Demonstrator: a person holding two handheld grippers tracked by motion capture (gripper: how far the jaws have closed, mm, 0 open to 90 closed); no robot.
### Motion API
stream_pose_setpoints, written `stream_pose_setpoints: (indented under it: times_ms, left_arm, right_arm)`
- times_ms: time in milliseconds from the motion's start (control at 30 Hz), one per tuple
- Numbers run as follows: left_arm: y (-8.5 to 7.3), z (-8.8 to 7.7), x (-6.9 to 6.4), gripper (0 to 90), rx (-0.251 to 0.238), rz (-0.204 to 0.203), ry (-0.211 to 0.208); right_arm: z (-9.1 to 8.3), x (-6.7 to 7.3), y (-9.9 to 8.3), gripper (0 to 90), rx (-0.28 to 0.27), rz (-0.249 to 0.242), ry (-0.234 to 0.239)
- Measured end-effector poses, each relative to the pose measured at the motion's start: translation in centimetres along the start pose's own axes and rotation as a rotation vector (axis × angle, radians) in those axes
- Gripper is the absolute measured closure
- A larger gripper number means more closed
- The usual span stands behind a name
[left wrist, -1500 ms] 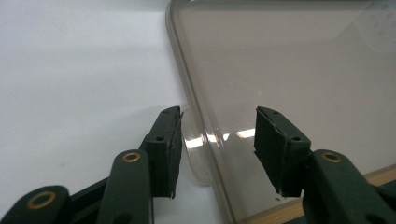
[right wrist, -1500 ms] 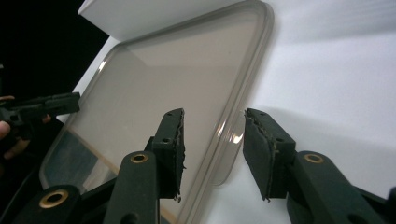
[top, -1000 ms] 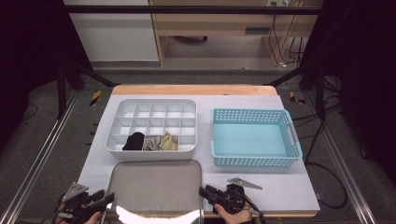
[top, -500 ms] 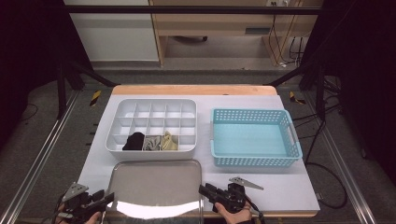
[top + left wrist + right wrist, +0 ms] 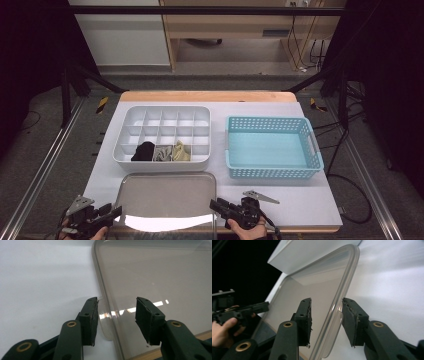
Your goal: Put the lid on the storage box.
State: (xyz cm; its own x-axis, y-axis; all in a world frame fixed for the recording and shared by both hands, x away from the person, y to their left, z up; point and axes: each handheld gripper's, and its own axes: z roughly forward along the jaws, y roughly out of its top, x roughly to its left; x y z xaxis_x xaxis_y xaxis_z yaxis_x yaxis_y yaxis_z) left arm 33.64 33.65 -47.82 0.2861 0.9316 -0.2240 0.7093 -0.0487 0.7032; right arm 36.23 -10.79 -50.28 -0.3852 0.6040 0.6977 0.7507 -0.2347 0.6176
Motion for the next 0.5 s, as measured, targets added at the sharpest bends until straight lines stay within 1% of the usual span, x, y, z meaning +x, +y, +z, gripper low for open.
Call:
stream_pose_setpoints:
  times_ms: [100, 200, 267, 300, 400, 500]
  left_arm:
    - [0.0, -0.02, 0.05, 51.8, -0.001, -0.003, -0.002]
    - [-0.01, -0.02, 0.1, 51.9, -0.002, -0.006, -0.004]
    - [-0.01, -0.02, 0.13, 51.9, -0.002, -0.008, -0.006]
    - [-0.01, -0.04, 0.15, 51.9, -0.002, -0.01, -0.007]
    - [0.0, -0.06, 0.23, 51.9, -0.002, -0.016, -0.01]
    - [0.02, -0.07, 0.36, 52.5, -0.001, -0.025, -0.013]
  right_arm:
    - [-0.03, -0.01, -0.11, 59.0, -0.001, -0.002, 0.004]
    - [0.01, -0.36, -0.27, 58.1, 0.015, 0.025, 0.013]
    - [0.13, -0.34, -0.39, 58.4, 0.017, 0.018, -0.001]
    - [0.16, -0.34, -0.38, 59.8, 0.018, 0.023, -0.004]
    - [0.26, -0.5, -0.12, 62.6, 0.009, 0.012, -0.002]
    - [0.22, -0.35, -0.02, 62.7, 0.001, -0.004, 0.001]
